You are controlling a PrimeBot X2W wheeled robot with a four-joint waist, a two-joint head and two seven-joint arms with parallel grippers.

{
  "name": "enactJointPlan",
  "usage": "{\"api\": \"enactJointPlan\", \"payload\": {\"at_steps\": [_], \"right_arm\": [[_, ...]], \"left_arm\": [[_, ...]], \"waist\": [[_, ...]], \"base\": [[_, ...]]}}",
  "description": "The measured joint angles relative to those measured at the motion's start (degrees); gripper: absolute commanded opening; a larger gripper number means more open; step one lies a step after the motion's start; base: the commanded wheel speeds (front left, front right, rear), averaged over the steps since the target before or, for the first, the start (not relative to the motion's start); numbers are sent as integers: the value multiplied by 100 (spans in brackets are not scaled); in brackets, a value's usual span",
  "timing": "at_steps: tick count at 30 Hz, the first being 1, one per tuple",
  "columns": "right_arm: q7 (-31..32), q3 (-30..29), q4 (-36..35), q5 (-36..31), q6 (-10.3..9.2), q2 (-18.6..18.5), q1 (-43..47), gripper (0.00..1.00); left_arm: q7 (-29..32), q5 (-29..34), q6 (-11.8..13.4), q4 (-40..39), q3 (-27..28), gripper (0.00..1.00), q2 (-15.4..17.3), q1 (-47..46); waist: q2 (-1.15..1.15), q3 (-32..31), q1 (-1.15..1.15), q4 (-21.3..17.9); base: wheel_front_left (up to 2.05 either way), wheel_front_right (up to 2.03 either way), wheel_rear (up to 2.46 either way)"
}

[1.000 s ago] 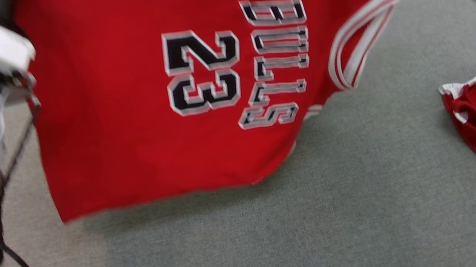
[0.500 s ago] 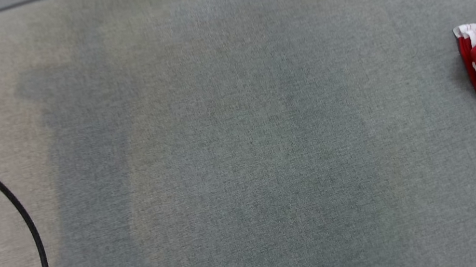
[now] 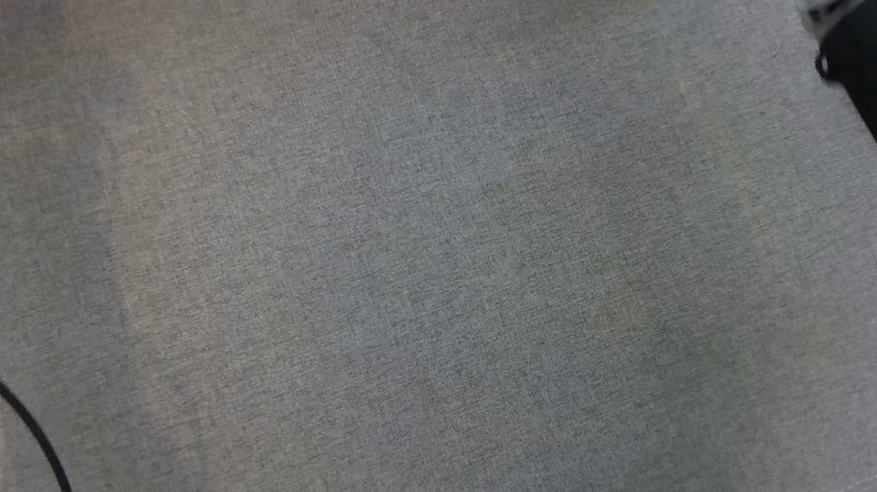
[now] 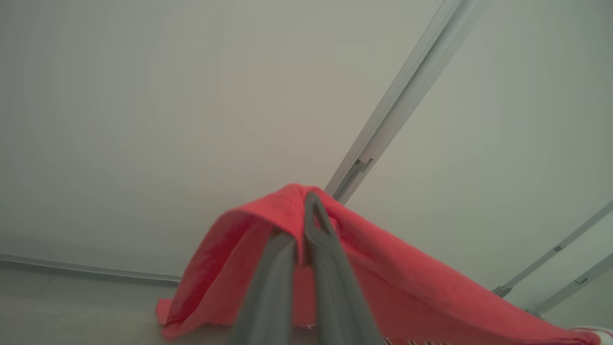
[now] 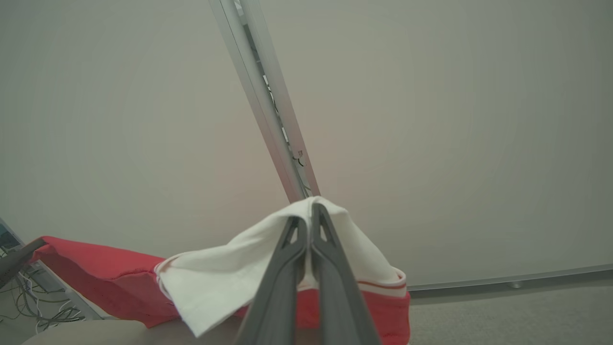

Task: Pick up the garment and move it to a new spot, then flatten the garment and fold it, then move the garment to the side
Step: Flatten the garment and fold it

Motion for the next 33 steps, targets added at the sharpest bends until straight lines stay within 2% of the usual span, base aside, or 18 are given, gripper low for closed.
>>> {"api": "enactJointPlan", "payload": {"at_steps": [5,9,11,16,20,26,33], "right_arm": [[129,572,-1000,735,0,-475,937,0],[323,849,-1759,1233,0,-970,1847,0],[399,936,-2095,1408,0,-1170,2343,0],[487,910,-2791,1753,0,-1571,3621,0],[599,767,-3288,1851,0,-1860,4561,0],[692,311,-3776,1795,0,-1991,5952,0],[893,-144,-4058,1485,0,-1663,7374,0]], "left_arm": [[335,-561,-25,-1076,-266,0,357,790],[493,-962,-25,-1940,-457,0,876,1873],[501,-1118,-25,-2319,-541,0,1024,2485],[423,-1355,-25,-3098,-705,0,1282,3900],[199,-1462,57,-3598,-724,0,1335,4823],[-187,-1459,338,-4173,-872,0,1285,6061],[-361,-1303,609,-4395,-1183,0,1285,7113]], "waist": [[0,-145,0,12],[0,-376,0,59],[0,-517,0,97],[0,-894,0,223],[0,-1197,0,324],[0,-1668,0,433],[0,-2182,0,484]], "base": [[0,0,0],[0,0,0],[0,0,0],[0,0,0],[0,0,0],[0,0,0],[0,0,0]]}}
